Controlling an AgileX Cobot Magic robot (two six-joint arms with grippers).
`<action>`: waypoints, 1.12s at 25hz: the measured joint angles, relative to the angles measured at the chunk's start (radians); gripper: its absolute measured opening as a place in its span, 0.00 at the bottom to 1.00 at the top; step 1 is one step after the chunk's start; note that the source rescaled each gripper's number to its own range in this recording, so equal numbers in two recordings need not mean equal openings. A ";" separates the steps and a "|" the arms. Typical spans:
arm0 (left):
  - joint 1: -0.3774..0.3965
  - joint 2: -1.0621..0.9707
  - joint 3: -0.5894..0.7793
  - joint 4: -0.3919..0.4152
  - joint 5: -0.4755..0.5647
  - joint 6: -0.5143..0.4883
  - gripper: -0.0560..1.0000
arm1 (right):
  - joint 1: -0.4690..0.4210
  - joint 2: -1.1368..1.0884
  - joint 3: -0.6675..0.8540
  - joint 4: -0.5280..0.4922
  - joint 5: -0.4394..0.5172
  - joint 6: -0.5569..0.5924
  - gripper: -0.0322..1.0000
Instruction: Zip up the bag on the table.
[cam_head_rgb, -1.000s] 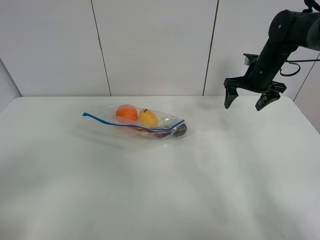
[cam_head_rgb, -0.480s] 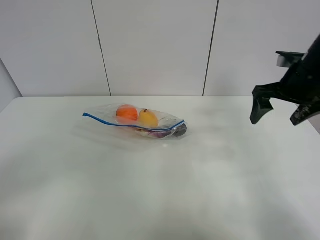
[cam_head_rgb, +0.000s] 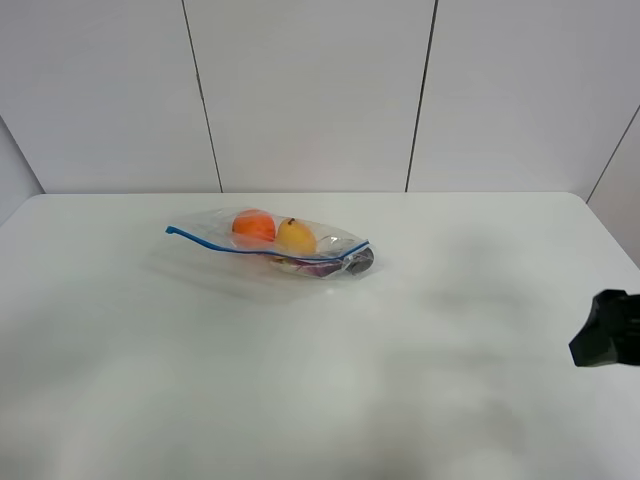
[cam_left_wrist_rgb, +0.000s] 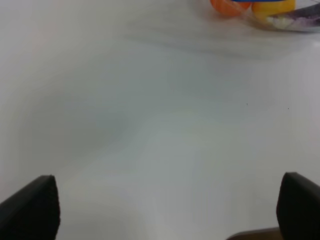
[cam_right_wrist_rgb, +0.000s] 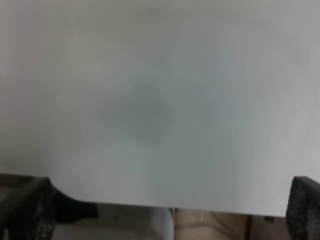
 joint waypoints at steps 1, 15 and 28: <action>0.000 0.000 0.000 0.000 0.000 0.000 1.00 | 0.000 -0.061 0.034 0.000 -0.021 -0.004 1.00; 0.000 0.000 0.000 0.000 0.000 0.000 1.00 | 0.000 -0.749 0.196 0.000 -0.078 -0.037 1.00; 0.000 0.000 0.000 0.000 0.000 0.000 1.00 | 0.000 -0.885 0.200 -0.012 -0.077 -0.028 1.00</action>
